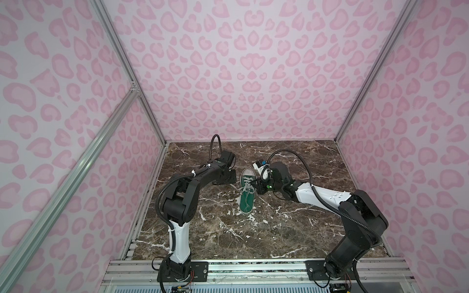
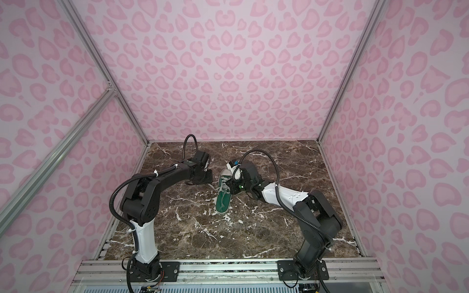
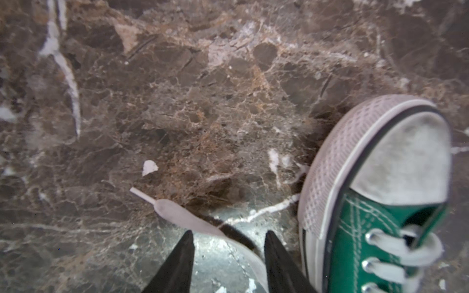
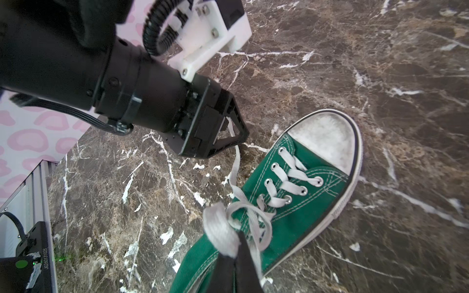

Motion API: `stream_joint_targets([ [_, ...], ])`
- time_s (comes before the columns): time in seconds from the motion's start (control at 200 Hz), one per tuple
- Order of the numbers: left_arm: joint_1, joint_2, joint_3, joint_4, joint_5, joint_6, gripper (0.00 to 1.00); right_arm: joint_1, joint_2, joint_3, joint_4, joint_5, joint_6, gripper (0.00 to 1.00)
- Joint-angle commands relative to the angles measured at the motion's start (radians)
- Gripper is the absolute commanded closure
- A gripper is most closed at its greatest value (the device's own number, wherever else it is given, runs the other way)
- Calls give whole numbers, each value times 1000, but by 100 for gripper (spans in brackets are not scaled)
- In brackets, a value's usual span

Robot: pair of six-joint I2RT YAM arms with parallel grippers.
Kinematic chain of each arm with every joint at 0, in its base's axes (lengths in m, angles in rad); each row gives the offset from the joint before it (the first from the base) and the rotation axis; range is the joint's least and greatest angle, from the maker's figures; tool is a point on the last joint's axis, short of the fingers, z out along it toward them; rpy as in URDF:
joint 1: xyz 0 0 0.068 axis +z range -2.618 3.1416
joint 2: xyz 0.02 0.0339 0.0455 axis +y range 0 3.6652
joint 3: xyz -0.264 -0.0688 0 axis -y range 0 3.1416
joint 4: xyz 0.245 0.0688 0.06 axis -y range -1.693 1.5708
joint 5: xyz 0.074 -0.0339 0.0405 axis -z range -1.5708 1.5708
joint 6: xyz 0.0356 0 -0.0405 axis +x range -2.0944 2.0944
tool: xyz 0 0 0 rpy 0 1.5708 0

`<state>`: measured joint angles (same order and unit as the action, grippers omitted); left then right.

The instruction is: Tie the shoes

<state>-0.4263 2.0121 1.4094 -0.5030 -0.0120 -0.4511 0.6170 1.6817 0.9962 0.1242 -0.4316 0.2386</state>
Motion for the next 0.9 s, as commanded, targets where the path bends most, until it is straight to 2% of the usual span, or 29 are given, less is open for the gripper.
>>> stream_joint_targets([
  [0.0,-11,20,23,-43,-56,8,55,0,7,-5,6,-16,-8,96],
  [0.19,-24,55,30,-56,-88,15,62,0,2,-16,8,-20,-5,96],
  [0.225,-25,60,31,-55,-88,15,69,1,-2,-19,8,-23,-6,96],
  [0.515,-30,40,51,-83,-137,33,92,0,-56,-62,6,-6,10,97],
  [0.895,3,-66,34,-135,-196,93,97,-3,-209,-164,-19,93,53,97],
])
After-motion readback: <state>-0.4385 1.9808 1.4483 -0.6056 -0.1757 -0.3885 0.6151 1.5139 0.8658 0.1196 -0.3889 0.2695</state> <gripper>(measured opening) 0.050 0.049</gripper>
